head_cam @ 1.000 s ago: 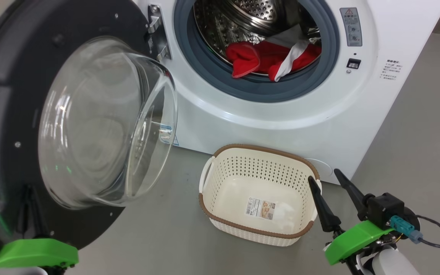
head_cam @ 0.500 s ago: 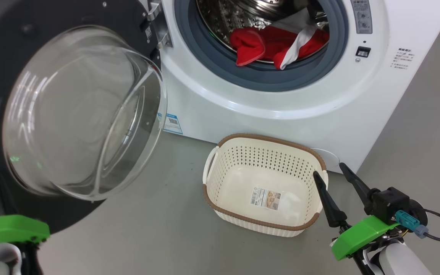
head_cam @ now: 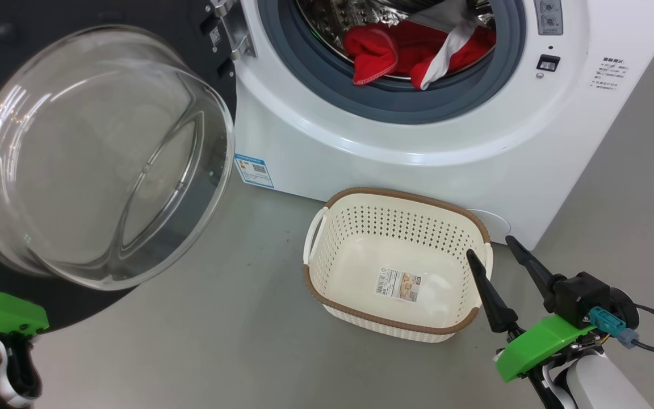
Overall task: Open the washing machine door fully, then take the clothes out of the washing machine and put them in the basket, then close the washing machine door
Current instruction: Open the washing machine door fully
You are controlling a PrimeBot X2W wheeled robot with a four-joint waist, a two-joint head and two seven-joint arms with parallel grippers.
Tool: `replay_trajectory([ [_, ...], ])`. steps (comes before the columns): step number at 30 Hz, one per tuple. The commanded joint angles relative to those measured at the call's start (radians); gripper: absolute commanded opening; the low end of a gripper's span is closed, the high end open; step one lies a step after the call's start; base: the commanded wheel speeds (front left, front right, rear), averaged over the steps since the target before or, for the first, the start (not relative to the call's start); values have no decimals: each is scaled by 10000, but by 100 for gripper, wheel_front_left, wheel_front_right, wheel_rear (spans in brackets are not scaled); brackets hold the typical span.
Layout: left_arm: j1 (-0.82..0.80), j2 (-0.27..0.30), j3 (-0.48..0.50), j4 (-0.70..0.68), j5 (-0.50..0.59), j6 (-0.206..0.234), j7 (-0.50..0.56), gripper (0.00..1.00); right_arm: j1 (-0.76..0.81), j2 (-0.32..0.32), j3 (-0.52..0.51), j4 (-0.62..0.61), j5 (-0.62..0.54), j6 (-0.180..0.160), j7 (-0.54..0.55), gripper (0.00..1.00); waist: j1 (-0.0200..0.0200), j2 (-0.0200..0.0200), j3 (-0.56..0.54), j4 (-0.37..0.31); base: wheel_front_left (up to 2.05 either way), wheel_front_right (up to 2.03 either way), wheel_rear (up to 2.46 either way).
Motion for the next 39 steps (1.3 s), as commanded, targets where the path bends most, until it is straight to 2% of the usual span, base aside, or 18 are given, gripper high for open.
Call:
replay_trajectory([
  [1, -399, 629, 455, -52, 115, -35, -95, 0, -272, -41, 181, -235, 30, 48, -92, 100, 0, 0, 11, -24, 0, 0, 0],
  [9, -458, 536, 448, 105, 385, 63, -115, 0, -182, 3, 121, -212, 71, 48, -92, 100, 0, 0, -62, -75, 0, 0, 0],
  [15, -54, 380, 344, -567, 668, 220, -119, 0, -118, 108, 100, -129, 76, 48, -92, 100, 0, 0, -250, -126, 0, 0, 0],
  [16, 44, 379, 308, -723, 717, 241, -119, 20, -115, 133, 106, -111, 76, 48, -92, 100, 0, 0, -281, -143, 0, 0, 0],
  [18, 214, 391, 262, -1030, 763, 267, -105, 46, -129, 176, 124, -86, 76, 48, -92, 100, 0, 0, -330, -188, 0, 0, 0],
  [19, 291, 404, 239, -1196, 792, 294, -81, 83, -142, 194, 129, -80, 79, 48, -92, 100, 0, 0, -351, -210, 0, 0, 0],
  [20, 360, 405, 225, -1393, 807, 322, -59, 100, -152, 209, 130, -74, 82, 48, -92, 100, 0, 0, -378, -233, 0, 0, 0],
  [30, 1109, 566, 40, -4343, 1074, 608, 299, 100, -81, 409, -18, -126, 129, 48, -92, 100, 0, 0, -698, -633, 0, 0, 0],
  [34, 1255, 684, -266, -5310, 1056, 246, 483, 100, -84, 487, -208, -235, 109, 48, -92, 100, 0, 0, -783, -896, 0, 0, 0],
  [39, 1355, 737, -929, -5896, 1375, 124, 917, 100, -165, 542, -326, -396, 18, 48, -92, 100, 0, 0, -793, -1334, 0, 0, 0],
])
